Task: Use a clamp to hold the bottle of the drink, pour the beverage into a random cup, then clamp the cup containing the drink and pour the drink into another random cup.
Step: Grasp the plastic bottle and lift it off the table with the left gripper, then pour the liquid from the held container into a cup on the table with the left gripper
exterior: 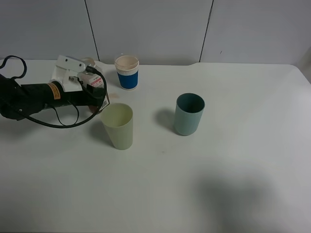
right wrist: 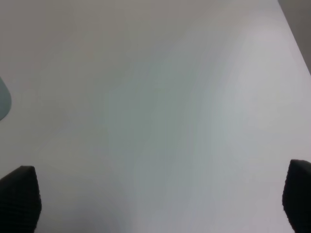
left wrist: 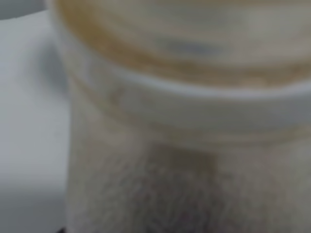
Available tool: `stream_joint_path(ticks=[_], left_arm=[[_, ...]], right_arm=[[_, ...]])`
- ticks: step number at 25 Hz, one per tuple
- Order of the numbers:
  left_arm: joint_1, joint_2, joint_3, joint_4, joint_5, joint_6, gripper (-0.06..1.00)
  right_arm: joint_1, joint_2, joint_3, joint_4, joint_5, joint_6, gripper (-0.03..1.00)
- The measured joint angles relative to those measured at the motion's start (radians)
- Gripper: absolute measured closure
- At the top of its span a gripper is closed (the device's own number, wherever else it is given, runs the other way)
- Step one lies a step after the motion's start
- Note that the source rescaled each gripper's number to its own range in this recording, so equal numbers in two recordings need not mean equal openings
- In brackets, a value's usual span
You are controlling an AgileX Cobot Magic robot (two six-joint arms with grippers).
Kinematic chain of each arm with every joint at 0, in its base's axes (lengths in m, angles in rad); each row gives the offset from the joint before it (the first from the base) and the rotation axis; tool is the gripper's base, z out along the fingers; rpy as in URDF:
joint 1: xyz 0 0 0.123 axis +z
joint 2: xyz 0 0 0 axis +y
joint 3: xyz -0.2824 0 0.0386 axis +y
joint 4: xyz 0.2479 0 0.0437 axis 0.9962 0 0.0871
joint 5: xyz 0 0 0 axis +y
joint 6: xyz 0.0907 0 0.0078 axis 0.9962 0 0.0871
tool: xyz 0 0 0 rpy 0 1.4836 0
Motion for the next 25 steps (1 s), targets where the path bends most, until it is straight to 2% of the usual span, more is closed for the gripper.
stream_joint_path(ticks=[3,4,7,8,9,11,17,22,23,25], left_arm=[[-0.001,-0.04,0.008,-0.066,0.068,0.042,0.93],[-0.001,-0.04,0.008,-0.066,0.068,0.042,0.93],[-0.013,-0.102,0.042,-0.178,0.104,0.124,0.93],[-0.022,-0.134,0.059,-0.244,0.109,0.171,0.93],[-0.035,-0.183,0.084,-0.329,0.12,0.253,0.93],[-0.053,-0.236,0.11,-0.452,0.144,0.351,0.93],[-0.123,-0.387,0.154,-0.858,0.252,0.761,0.93],[-0.215,-0.482,0.156,-1.178,0.284,1.153,0.93],[-0.262,-0.511,0.156,-1.282,0.282,1.306,0.93],[-0.298,-0.526,0.156,-1.362,0.277,1.419,0.93]], right_arm=[[0.0,0.0,0.0,0.0,0.0,0.0,-0.03],[0.0,0.0,0.0,0.0,0.0,0.0,-0.03],[0.0,0.0,0.0,0.0,0.0,0.0,-0.03],[0.0,0.0,0.0,0.0,0.0,0.0,-0.03],[0.0,0.0,0.0,0.0,0.0,0.0,-0.03],[0.0,0.0,0.0,0.0,0.0,0.0,-0.03],[0.0,0.0,0.0,0.0,0.0,0.0,-0.03],[0.0,0.0,0.0,0.0,0.0,0.0,-0.03],[0.0,0.0,0.0,0.0,0.0,0.0,-0.03],[0.0,0.0,0.0,0.0,0.0,0.0,-0.03]])
